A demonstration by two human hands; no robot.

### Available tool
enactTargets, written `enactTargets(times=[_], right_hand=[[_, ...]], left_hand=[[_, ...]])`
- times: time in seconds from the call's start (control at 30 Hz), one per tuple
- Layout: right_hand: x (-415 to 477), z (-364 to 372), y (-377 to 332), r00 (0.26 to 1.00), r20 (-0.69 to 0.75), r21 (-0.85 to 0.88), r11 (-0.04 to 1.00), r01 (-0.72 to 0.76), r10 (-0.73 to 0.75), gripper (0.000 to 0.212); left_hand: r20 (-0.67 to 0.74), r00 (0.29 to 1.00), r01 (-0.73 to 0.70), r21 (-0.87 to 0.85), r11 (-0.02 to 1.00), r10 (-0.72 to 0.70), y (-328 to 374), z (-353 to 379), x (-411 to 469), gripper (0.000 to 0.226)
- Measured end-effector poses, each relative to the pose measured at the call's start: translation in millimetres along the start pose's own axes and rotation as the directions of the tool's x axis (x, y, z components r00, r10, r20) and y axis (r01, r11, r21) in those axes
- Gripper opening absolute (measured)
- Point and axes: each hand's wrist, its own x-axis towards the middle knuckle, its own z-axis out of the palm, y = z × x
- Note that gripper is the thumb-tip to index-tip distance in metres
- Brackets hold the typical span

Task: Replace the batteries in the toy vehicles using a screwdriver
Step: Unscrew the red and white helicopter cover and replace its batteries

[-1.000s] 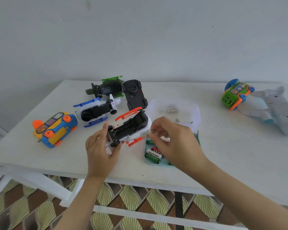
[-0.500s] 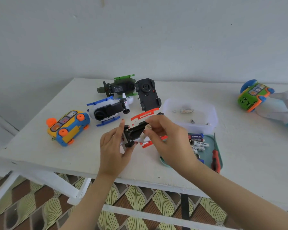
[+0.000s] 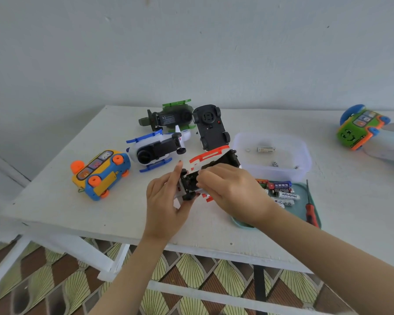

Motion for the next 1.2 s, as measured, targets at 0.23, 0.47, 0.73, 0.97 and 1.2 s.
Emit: enactTargets(times=[0.23, 0.47, 0.73, 0.97, 1.2], right_hand=[[3, 10, 9, 0.988, 0.075, 0.004, 0.990, 0.138, -0.138, 0.017], [4, 14, 12, 0.976, 0.151, -0.044, 0.986, 0.163, -0.155, 0.004], [-16, 13, -4, 0.992, 0.124, -0.072, 0.997, 0.040, -0.030, 0.024], [-19, 13, -21, 0.982, 0.142, -0.100, 0.989, -0.110, 0.123, 0.029], [-12, 11, -26, 0.970, 0.176, -0.099, 0.983, -0.153, 0.169, 0.030]], left_hand=[[-0.003, 1.000, -0.017, -0.021, 1.000, 0.017, -1, 0, 0, 0.072], [-0.015, 1.000, -0.027, -0.063, 0.998, 0.026, 0, -1, 1, 0.067], [0.021, 1.000, -0.013, -0.109, 0.994, 0.016, -1, -3, 0, 0.068], [0.042, 0.999, -0.005, -0.137, 0.991, 0.011, -1, -4, -2, 0.067], [0.050, 0.999, 0.014, -0.190, 0.982, -0.005, 0, -5, -3, 0.066]])
